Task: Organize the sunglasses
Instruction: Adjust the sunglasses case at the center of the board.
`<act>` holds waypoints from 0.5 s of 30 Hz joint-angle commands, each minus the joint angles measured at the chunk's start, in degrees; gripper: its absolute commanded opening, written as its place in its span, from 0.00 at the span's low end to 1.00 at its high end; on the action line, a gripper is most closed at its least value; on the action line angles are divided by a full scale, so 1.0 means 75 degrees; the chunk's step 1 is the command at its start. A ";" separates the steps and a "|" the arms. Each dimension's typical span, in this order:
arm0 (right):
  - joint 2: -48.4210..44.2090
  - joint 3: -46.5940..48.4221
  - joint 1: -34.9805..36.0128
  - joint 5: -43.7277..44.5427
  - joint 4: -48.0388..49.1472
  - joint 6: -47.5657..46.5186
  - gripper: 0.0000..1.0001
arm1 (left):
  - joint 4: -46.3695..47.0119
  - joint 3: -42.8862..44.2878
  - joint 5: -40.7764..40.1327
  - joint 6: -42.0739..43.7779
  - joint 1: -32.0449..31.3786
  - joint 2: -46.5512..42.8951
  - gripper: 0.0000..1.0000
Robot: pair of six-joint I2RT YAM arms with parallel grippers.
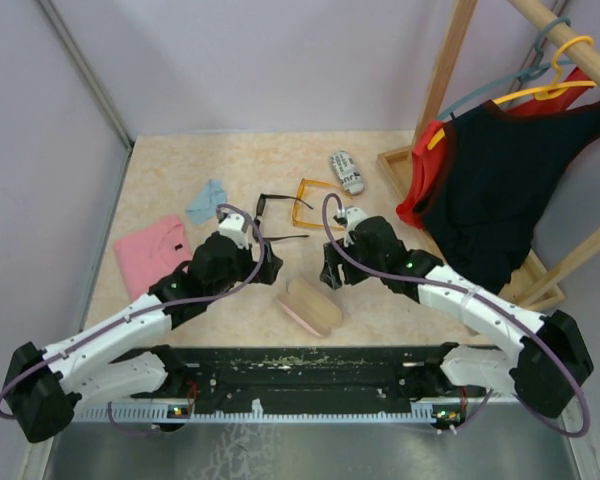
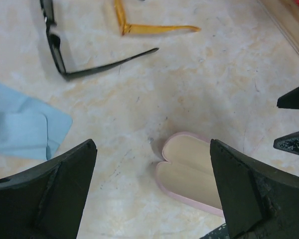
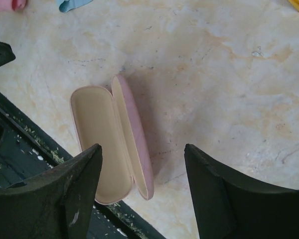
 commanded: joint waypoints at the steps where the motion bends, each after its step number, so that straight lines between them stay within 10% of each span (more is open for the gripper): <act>1: 0.0479 0.0004 -0.0036 -0.0799 0.0864 -0.0805 0.65 | -0.0915 -0.0019 0.0614 -0.1857 0.0595 -0.0112 0.99; 15: 0.2110 0.0447 0.0260 -0.1280 0.0980 -0.1974 0.54 | -0.2219 0.0542 -0.0072 -0.2475 0.1145 0.0040 1.00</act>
